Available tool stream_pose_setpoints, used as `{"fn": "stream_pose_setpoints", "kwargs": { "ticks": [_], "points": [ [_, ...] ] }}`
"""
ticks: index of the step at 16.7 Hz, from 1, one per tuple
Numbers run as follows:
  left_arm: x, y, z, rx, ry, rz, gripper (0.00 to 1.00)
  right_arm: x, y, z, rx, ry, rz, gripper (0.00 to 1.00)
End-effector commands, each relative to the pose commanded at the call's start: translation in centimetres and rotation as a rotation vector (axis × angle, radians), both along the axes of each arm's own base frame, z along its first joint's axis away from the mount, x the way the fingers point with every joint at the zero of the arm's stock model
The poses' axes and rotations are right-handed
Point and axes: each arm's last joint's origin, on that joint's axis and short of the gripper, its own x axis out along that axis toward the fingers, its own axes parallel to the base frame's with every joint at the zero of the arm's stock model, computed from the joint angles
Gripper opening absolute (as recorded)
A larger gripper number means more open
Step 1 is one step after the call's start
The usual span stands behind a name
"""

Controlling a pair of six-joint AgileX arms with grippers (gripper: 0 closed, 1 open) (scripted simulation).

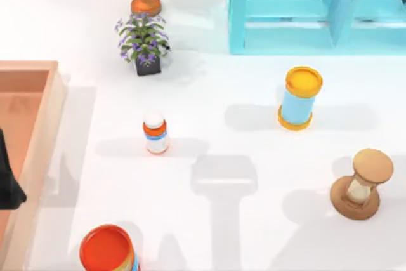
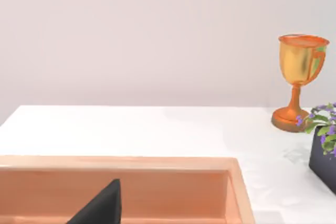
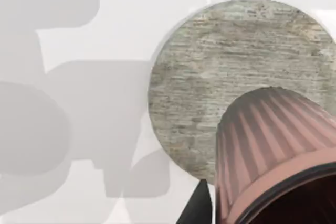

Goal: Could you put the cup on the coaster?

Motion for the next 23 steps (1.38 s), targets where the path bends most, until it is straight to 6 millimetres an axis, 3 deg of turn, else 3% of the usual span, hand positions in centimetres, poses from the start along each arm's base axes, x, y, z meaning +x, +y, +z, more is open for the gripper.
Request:
{"fn": "stream_pose_setpoints", "kwargs": {
  "ticks": [8,16,20,23],
  "points": [
    [0.0,0.0,0.0,0.000,0.000,0.000,1.00,-0.4,-0.4,-0.1,0.008,0.000,-0.049,0.00],
    [0.0,0.0,0.0,0.000,0.000,0.000,1.00,0.2,-0.3,-5.9,0.003,-0.009,-0.052,0.00],
    [0.0,0.0,0.0,0.000,0.000,0.000,1.00,0.2,-0.2,-6.4,0.007,-0.003,-0.053,0.00],
    [0.0,0.0,0.0,0.000,0.000,0.000,1.00,0.2,-0.2,-6.4,0.007,-0.003,-0.053,0.23]
  ]
}}
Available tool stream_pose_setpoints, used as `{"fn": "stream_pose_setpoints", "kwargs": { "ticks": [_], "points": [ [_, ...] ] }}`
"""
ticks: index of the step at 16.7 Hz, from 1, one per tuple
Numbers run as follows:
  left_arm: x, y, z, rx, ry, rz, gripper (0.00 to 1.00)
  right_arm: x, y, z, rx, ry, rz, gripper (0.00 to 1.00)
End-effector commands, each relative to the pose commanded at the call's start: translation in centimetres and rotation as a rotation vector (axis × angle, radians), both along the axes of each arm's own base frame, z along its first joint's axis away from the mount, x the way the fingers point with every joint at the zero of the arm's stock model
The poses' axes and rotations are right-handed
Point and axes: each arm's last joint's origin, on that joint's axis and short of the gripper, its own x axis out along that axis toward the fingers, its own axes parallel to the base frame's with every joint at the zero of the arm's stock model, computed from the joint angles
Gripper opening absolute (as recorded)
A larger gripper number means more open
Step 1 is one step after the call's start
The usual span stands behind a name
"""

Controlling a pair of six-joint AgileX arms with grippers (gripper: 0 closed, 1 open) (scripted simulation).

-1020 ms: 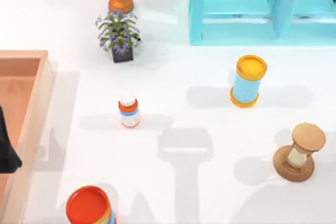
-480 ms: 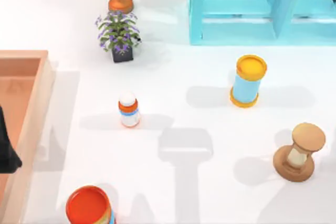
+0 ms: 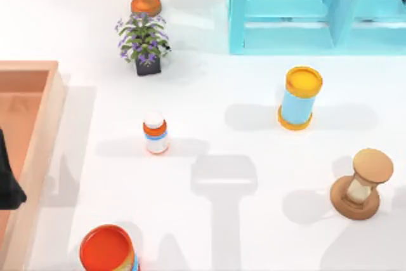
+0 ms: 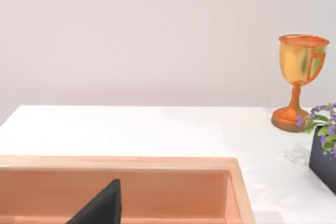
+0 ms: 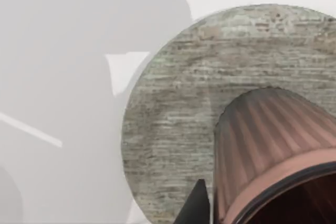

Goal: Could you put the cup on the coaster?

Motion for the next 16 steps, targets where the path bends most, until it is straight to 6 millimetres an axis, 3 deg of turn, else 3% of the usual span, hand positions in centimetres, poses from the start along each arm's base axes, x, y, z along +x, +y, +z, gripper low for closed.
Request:
{"fn": "stream_pose_setpoints", "kwargs": {
  "ticks": [10,16],
  "points": [
    [0.00,0.00,0.00,0.000,0.000,0.000,1.00,0.00,0.00,0.00,0.000,0.000,0.000,0.98],
    [0.00,0.00,0.00,0.000,0.000,0.000,1.00,0.00,0.00,0.00,0.000,0.000,0.000,1.00]
  ]
}}
